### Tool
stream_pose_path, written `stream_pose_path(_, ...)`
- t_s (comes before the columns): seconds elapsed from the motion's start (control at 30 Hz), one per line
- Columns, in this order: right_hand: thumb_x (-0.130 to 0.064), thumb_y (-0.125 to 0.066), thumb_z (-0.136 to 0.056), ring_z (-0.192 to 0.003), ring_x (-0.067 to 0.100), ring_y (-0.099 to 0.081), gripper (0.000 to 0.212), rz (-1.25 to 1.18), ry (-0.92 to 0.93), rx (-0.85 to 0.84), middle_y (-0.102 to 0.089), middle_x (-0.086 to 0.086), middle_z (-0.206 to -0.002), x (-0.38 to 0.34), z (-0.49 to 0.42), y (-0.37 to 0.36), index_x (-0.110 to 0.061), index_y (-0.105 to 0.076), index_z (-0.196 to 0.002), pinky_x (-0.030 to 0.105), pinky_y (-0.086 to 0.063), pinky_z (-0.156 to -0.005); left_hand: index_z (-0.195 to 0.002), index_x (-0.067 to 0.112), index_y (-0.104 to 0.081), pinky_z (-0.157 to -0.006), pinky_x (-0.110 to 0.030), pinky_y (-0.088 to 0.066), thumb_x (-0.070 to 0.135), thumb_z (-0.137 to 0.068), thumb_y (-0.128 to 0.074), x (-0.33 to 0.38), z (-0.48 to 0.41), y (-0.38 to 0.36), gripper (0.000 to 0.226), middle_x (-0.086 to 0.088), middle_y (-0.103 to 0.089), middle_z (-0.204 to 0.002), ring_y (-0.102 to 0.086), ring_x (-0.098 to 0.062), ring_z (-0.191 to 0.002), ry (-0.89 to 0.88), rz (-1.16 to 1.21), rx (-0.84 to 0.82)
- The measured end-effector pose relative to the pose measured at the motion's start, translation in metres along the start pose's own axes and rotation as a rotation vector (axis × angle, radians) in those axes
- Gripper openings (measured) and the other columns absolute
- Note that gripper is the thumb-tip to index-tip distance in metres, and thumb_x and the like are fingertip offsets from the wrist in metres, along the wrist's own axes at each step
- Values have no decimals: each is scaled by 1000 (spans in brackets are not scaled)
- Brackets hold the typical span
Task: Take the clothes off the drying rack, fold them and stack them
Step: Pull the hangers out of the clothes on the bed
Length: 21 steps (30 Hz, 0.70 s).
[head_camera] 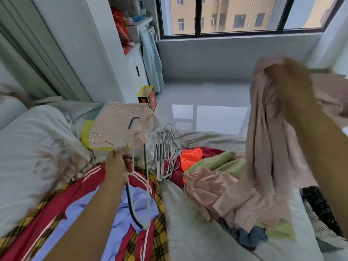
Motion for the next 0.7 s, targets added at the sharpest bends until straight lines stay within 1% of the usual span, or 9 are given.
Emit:
stream_pose_path(0.1,-7,-48,-92,-55,25,-46,19,58,-199,-289,-49,15,-65,79,41,-42,5,-50,-78,31,-36,-52,-93,8,-48,-33,-14,-29,21,-100,-42,-25,-6,-7,16,-1,-50,-48,-38,-7,-30,78,17,-39)
stream_pose_path(0.2,-4,-58,-88,-85,28,-55,8,346,-468,-554,-57,17,-87,171,96,-64,4,-58,-89,31,-42,-68,-90,5,-51,-38,-19,-34,13,-101,-37,-42,-12,-22,19,-7,-48,-66,-44,-5,-35,90,22,-107)
stream_pose_path(0.27,-2,-56,-89,-107,33,-56,22,377,-645,-584,-59,17,-105,219,132,-69,2,-59,-111,32,-44,-85,-97,2,-52,-49,-24,-35,8,-100,-36,-54,-26,-33,17,-8,-50,-70,-47,-10,-48,74,-13,-145)
stream_pose_path(0.33,-2,-55,-91,-103,24,-59,32,353,-775,-603,-58,20,-117,249,166,-73,6,-54,-122,20,-46,-79,-101,3,-52,-54,-23,-37,6,-99,-38,-65,-44,-44,15,-6,-52,-74,-47,-14,-60,48,-113,-172)
stream_pose_path(0.43,-3,-61,-87,-66,13,-58,22,308,-807,-602,-67,15,-87,286,196,-79,-21,-73,-88,13,-41,-56,-94,6,-56,-45,-13,-39,6,-98,-41,-77,-81,-67,15,-5,-53,-72,-46,-16,-63,-25,-302,-216)
stream_pose_path(0.5,-16,-65,-84,-75,16,-61,25,310,-807,-633,-70,8,-81,306,207,-89,-40,-70,-80,15,-43,-63,-100,3,-58,-55,-16,-43,8,-97,-44,-77,-108,-90,15,-5,-56,-76,-52,-21,-72,-121,-437,-286)
stream_pose_path(0.57,-27,-66,-81,-83,24,-64,6,250,-851,-628,-68,8,-86,319,212,-104,-26,-64,-87,20,-46,-67,-126,4,-49,-84,-29,-45,13,-96,-48,-77,-130,-116,32,-11,-61,-106,-55,-25,-102,-236,-644,-439)
stream_pose_path(0.6,-19,-65,-83,-78,25,-62,4,223,-863,-595,-67,10,-83,322,211,-115,-19,-62,-86,21,-47,-63,-137,5,-38,-97,-32,-38,15,-95,-49,-79,-134,-128,44,-12,-53,-127,-47,-24,-119,-288,-743,-520)
stream_pose_path(0.7,1,-56,-88,-70,21,-59,13,138,-912,-506,-66,12,-78,335,210,-153,-10,-62,-84,16,-47,-52,-143,3,-23,-108,-33,-26,22,-95,-50,-107,-138,-135,58,-12,-32,-147,-30,-24,-136,-268,-866,-616)
Point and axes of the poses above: each hand's wrist, its own z-axis away from the middle knuckle, its own y-axis out of the back of the hand, x = y × z, the point moved 3 cm from there along -z, towards the middle knuckle
